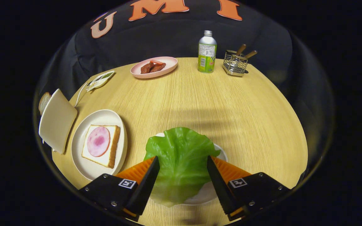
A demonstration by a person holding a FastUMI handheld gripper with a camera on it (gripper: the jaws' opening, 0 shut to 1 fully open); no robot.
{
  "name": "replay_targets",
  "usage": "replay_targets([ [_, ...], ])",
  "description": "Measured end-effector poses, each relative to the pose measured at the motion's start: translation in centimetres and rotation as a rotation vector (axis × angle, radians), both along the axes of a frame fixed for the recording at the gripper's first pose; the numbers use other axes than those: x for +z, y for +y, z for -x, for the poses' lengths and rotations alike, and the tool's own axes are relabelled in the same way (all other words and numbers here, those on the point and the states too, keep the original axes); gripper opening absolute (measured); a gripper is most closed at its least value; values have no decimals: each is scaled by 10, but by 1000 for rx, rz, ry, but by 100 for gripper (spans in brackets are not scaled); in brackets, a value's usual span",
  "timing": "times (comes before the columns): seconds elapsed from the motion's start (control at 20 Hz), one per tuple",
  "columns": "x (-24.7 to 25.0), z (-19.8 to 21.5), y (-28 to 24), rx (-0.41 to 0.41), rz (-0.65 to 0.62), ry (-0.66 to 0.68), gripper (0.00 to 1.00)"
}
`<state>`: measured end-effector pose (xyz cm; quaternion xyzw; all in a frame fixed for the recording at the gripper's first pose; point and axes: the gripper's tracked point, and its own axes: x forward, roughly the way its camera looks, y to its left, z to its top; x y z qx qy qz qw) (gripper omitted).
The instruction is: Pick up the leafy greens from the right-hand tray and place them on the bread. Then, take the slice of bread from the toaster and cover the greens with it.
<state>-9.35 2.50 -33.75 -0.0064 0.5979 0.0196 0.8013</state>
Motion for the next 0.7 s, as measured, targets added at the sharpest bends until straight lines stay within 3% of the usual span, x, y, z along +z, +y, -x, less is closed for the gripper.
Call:
replay_targets([
  [0.35,-6,-3,-4,13,40,-10,70],
  [0.45,-7,-5,0,23,39,-24,54],
  [0.5,-6,-6,1,21,40,-29,37],
  [0.6,-7,-8,4,21,35,-39,17],
  [0.7,-5,-11,7,11,21,-48,8],
])
